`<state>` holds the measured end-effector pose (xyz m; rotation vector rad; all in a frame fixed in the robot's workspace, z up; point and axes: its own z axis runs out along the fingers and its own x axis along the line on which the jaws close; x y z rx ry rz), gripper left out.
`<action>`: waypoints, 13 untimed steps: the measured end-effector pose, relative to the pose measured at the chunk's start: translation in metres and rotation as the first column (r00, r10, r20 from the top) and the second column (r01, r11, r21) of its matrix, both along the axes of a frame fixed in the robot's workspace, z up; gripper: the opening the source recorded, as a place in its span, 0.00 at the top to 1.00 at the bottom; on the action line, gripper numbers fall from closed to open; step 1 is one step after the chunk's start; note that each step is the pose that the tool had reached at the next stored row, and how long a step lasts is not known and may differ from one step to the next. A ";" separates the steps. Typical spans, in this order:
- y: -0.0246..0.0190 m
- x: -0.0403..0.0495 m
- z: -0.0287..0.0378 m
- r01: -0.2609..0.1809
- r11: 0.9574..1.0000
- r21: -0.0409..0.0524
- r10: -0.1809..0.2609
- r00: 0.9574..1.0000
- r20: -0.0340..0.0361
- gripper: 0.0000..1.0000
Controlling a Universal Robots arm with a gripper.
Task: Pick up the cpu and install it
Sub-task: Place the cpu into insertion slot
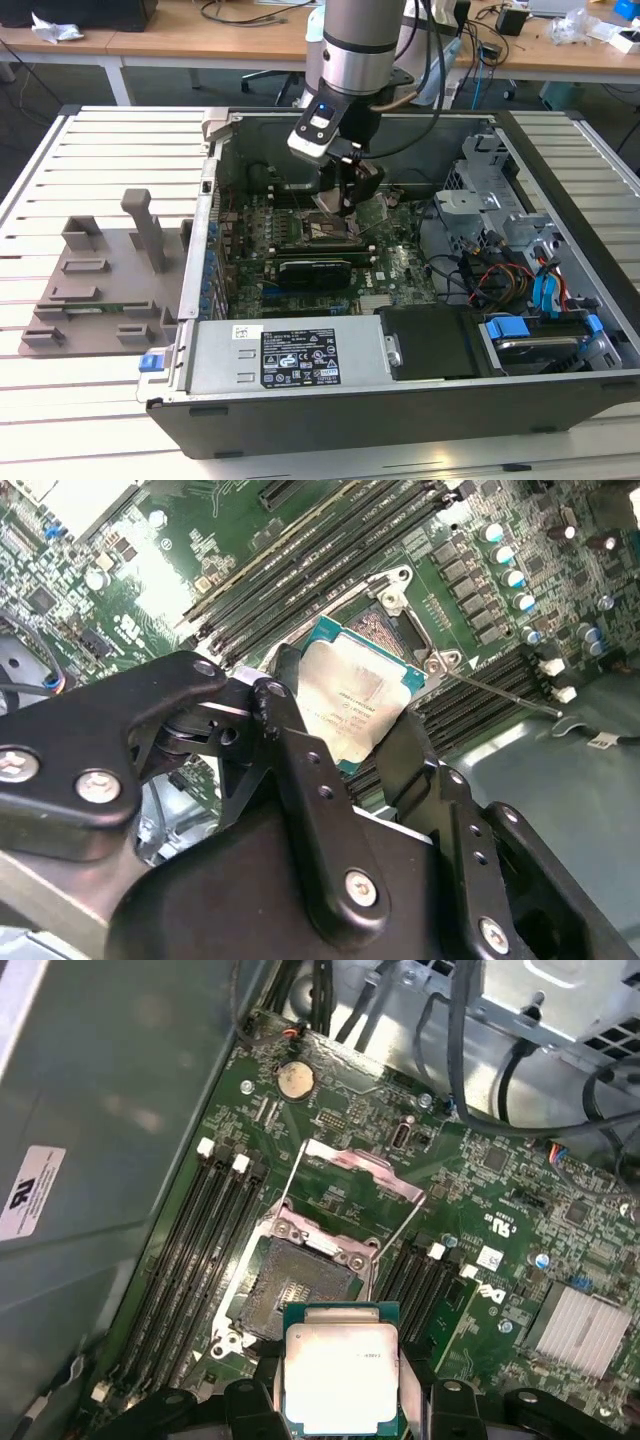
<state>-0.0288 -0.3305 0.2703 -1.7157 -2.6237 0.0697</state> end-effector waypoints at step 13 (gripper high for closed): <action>0.0000 0.0000 -0.0004 0.151 0.989 0.000 -0.151 0.989 0.000 0.45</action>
